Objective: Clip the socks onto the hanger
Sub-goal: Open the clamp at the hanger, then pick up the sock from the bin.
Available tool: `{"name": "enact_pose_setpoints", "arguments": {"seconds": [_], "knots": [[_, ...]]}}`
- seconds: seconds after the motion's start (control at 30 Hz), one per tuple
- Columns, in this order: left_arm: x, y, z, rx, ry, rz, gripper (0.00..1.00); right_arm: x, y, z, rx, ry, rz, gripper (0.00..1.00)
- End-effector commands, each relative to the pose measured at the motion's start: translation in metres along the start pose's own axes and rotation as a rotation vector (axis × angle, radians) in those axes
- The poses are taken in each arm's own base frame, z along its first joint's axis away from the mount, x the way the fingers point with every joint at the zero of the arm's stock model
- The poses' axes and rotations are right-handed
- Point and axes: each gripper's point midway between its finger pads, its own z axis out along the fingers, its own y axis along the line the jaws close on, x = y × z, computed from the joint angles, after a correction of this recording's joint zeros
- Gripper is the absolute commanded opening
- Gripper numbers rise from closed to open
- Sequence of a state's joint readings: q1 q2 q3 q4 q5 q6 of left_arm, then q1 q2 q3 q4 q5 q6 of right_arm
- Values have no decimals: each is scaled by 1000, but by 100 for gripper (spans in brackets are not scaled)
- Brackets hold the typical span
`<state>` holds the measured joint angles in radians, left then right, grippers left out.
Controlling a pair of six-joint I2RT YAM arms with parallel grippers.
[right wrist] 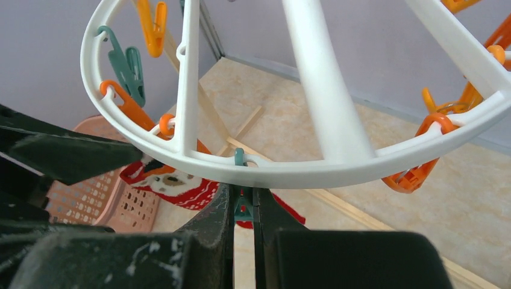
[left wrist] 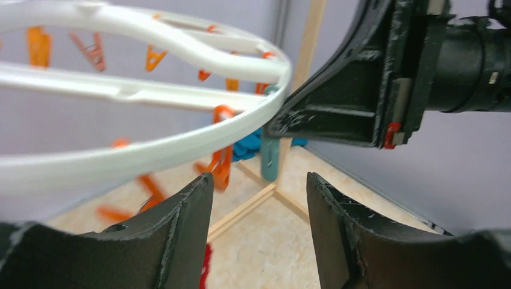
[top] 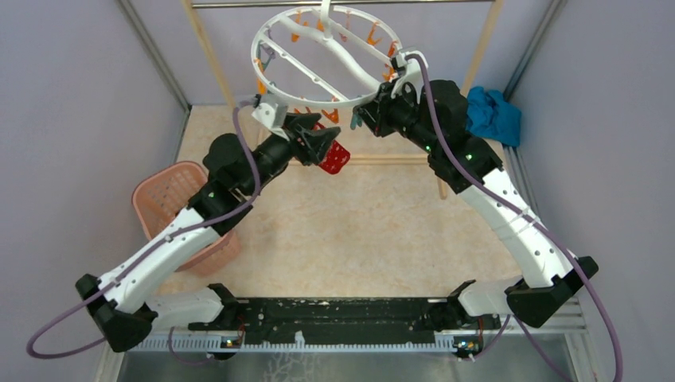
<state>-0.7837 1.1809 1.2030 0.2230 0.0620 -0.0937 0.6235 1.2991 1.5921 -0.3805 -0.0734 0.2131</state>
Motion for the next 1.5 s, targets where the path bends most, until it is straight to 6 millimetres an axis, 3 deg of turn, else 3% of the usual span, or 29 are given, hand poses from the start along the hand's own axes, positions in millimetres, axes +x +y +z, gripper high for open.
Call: {"name": "enact_pose_setpoints", "arguments": {"seconds": [0.0,0.17,0.33,0.4,0.53,0.77,0.9,1.07,1.17,1.27,1.47], "knots": [[15,47,-51,-308,84,-52,64,-24,2,2,-3,-85,3,0],[32,101,-122,-679,128,-54,69,-25,4,8,-15,-87,14,0],[70,139,-183,-1002,254,-18,81,-24,6,9,-29,-94,25,0],[87,152,-218,-1188,274,-70,82,-22,6,9,-29,-93,25,0],[94,165,-269,-1426,213,-149,92,-21,6,5,-34,-92,22,0],[95,183,-309,-1561,138,-221,86,-18,5,1,-40,-88,16,0],[95,197,-316,-1594,124,-255,92,-13,5,0,-50,-93,27,0],[99,229,-328,-1708,91,-310,95,-6,5,-2,-67,-90,40,0],[111,243,-341,-1800,29,-422,89,-5,2,-4,-64,-88,41,0],[121,259,-341,-1797,-2,-512,89,-5,-1,-9,-62,-94,40,0],[173,277,-374,-1904,37,-730,87,-3,-7,-12,-57,-95,47,0]]}}
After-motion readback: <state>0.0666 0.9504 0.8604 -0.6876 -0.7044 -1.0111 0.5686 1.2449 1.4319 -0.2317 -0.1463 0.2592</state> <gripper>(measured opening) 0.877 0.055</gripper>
